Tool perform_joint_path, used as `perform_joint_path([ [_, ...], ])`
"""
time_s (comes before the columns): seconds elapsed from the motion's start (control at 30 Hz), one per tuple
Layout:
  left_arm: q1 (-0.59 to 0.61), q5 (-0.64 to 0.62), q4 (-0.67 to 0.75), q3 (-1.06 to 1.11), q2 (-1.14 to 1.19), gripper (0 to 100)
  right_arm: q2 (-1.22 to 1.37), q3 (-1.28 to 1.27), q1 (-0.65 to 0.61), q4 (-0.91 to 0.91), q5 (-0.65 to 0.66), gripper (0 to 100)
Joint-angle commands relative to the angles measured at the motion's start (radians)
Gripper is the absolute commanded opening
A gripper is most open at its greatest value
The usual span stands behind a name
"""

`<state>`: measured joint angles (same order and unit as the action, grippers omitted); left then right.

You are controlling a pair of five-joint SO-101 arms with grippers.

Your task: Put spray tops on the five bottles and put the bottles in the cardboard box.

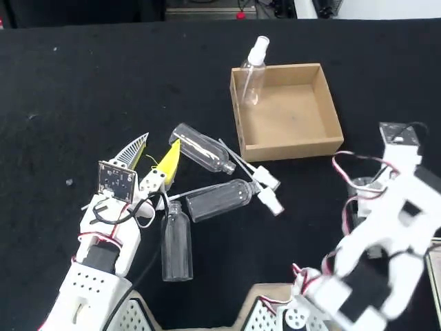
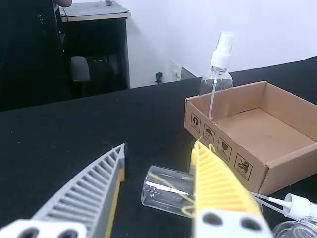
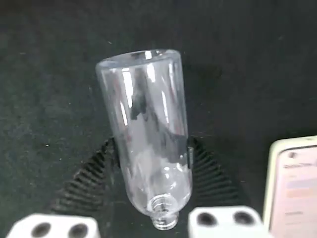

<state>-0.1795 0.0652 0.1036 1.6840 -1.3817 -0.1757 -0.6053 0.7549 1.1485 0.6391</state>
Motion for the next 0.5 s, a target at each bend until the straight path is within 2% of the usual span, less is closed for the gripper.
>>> perform_joint_path([
  [0.0,0.004,-0.002,0.023,0.01,-0.008,21,0.097,0.124,0.018,0.078,-0.005,23.0],
  [0.07,0.004,-0.002,0.023,0.01,-0.008,21,0.14,0.168,0.011,0.132,0.011,28.1],
  [0.3,0.004,0.002,0.023,0.01,-0.008,21,0.166,0.354,-0.009,0.292,0.017,26.5],
  [0.47,0.004,0.003,0.023,0.01,-0.008,21,0.171,0.483,0.077,0.311,0.183,26.1],
])
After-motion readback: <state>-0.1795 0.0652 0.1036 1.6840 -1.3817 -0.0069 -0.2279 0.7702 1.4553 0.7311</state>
